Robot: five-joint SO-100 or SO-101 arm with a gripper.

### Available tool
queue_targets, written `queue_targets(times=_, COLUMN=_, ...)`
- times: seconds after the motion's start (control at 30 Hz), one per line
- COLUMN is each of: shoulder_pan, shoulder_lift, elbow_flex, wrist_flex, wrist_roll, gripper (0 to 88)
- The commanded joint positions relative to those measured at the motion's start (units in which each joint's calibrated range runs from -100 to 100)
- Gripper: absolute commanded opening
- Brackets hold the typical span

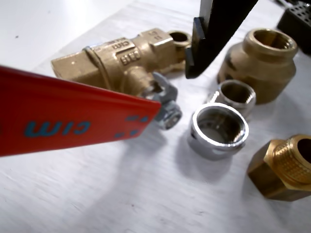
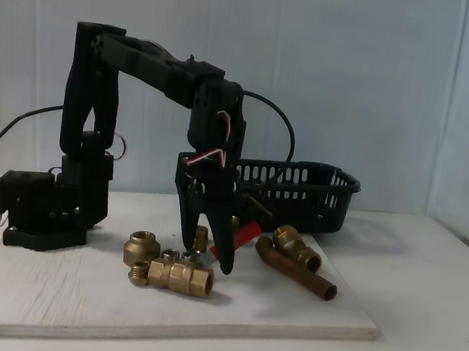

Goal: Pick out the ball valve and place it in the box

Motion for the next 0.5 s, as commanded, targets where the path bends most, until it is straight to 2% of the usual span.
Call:
queue_targets(times=0.0, shoulder_pan=1.47, shoulder_lift=-0.59, elbow_flex=-0.39, wrist_flex=-0.03, wrist_roll=-0.16, gripper=42.3)
queue_targets(times=0.17, shoulder_pan=2.58, shoulder_lift=-0.59, elbow_flex=-0.39, wrist_flex=-0.37, wrist_roll=-0.36, gripper=42.3)
queue_targets(times=0.47, shoulder_pan=3.76, shoulder_lift=-0.59, elbow_flex=-0.3, wrist_flex=-0.03, wrist_roll=-4.45, gripper=42.3)
